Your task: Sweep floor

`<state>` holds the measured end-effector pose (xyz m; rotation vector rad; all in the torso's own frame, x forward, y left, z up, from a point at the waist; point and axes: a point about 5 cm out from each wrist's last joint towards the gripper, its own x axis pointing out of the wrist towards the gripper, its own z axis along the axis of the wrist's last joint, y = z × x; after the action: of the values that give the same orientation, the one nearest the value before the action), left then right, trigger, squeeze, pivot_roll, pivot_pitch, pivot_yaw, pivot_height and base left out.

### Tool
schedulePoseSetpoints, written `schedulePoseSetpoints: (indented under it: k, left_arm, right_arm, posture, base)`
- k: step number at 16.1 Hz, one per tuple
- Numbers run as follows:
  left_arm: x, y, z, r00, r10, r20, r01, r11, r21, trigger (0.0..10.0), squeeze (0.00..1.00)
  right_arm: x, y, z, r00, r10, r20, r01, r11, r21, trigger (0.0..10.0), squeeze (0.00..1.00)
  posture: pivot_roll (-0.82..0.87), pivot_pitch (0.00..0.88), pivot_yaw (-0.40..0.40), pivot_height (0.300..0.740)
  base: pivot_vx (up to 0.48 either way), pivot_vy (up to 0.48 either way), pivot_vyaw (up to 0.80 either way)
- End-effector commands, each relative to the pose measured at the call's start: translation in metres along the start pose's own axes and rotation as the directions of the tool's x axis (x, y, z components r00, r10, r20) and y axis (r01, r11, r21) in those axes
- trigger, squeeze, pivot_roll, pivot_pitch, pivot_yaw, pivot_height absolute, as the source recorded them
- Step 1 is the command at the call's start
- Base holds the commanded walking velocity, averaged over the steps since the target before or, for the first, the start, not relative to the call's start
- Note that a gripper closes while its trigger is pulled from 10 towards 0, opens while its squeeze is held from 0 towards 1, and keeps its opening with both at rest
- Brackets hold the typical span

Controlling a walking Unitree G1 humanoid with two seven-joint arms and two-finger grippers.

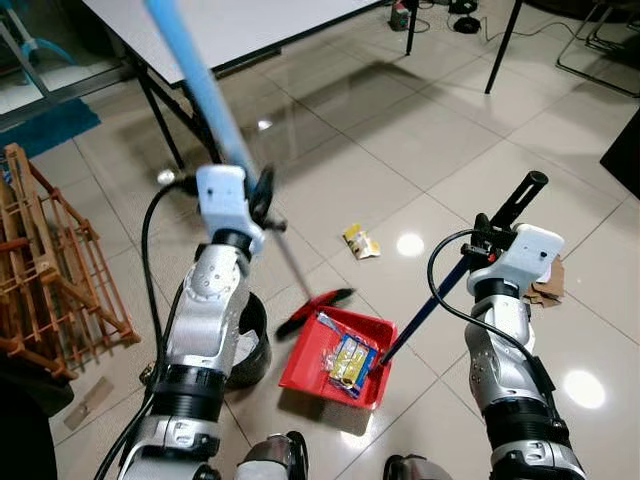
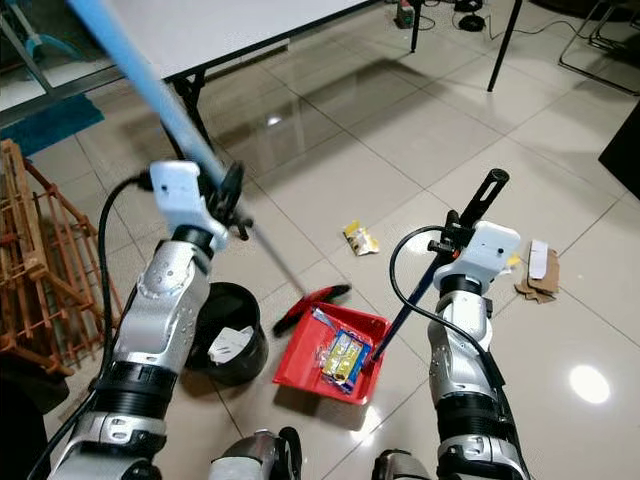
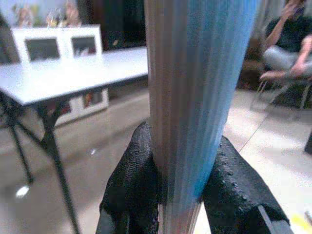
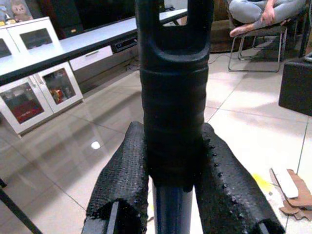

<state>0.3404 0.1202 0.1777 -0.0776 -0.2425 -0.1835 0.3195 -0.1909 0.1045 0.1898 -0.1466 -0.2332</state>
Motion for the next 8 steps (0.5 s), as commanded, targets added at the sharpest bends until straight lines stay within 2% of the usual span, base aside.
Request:
schedulePoseSetpoints:
  k: [1,3,6,8]
  left_arm:
    - [0.013,-0.007,0.046,0.979,-0.043,0.200,0.045,0.999,-0.007,10.0,0.00]
    - [0.021,-0.008,0.091,0.937,-0.048,0.345,0.041,0.999,0.028,10.0,0.00]
    - [0.022,0.001,0.152,0.863,-0.035,0.504,-0.085,0.973,0.214,10.0,0.00]
    - [0.019,0.013,0.173,0.833,-0.005,0.554,-0.188,0.938,0.291,10.0,0.00]
  right_arm:
    - [0.002,0.003,0.004,1.000,-0.004,0.026,0.003,1.000,0.024,10.0,0.00]
    - [0.003,0.005,0.004,1.000,-0.004,0.028,0.003,1.000,0.027,10.0,0.00]
    - [0.004,0.005,0.004,1.000,-0.004,0.029,0.004,1.000,0.031,10.0,0.00]
    - [0.004,0.006,0.004,1.000,-0.005,0.029,0.004,0.999,0.033,10.0,0.00]
  posture:
    - [-0.03,0.096,0.083,0.740]
    - [-0.03,0.091,0.083,0.740]
    - [-0.01,0.088,0.083,0.740]
    - [-0.01,0.086,0.084,0.740]
  base:
    - [0.000,0.000,0.00]
    - [0.000,0.000,0.00]
    - [0.000,0.000,0.00]
    - [0.000,0.000,0.00]
